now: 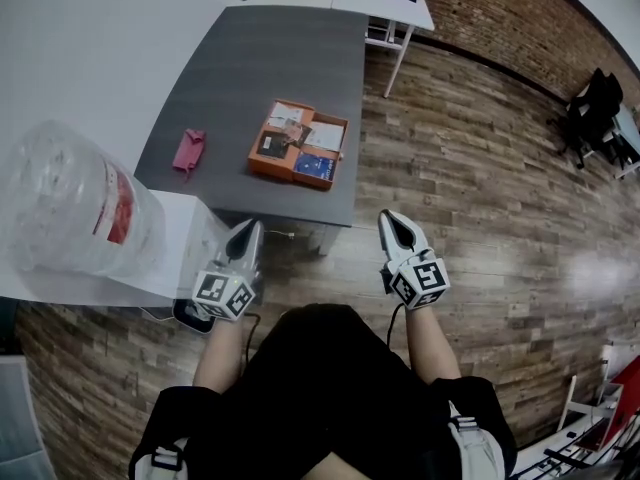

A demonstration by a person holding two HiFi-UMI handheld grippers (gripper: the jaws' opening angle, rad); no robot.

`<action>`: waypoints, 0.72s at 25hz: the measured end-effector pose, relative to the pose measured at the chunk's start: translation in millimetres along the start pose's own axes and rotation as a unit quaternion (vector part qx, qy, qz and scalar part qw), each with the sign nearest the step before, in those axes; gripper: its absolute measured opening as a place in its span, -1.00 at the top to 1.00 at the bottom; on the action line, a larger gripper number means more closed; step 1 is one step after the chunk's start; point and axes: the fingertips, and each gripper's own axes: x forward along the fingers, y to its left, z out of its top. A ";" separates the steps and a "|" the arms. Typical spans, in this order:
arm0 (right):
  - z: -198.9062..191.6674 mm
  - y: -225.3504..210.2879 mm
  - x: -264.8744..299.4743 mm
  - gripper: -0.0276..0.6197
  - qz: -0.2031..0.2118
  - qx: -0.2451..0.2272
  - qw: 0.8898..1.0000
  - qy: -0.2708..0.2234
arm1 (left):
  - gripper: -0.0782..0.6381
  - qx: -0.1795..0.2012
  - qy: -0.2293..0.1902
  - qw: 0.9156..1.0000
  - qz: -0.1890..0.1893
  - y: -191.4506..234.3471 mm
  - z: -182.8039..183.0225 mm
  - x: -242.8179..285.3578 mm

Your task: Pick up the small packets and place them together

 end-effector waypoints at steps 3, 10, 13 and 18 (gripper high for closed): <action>-3.5 3.2 3.8 0.91 0.005 0.000 1.000 0.005 | 0.78 -0.003 0.000 1.000 0.004 3.2 -1.1 -1.0; -4.2 5.3 8.8 0.91 0.010 0.001 1.000 0.006 | 0.78 -0.003 -0.002 1.000 0.007 5.9 1.0 0.8; -5.0 4.2 9.2 0.91 0.011 0.002 1.000 0.007 | 0.78 -0.005 -0.004 1.000 0.007 4.4 1.9 2.3; -8.3 4.5 10.0 0.91 0.013 0.004 1.000 0.010 | 0.78 -0.007 -0.002 1.000 0.006 3.9 -0.5 3.0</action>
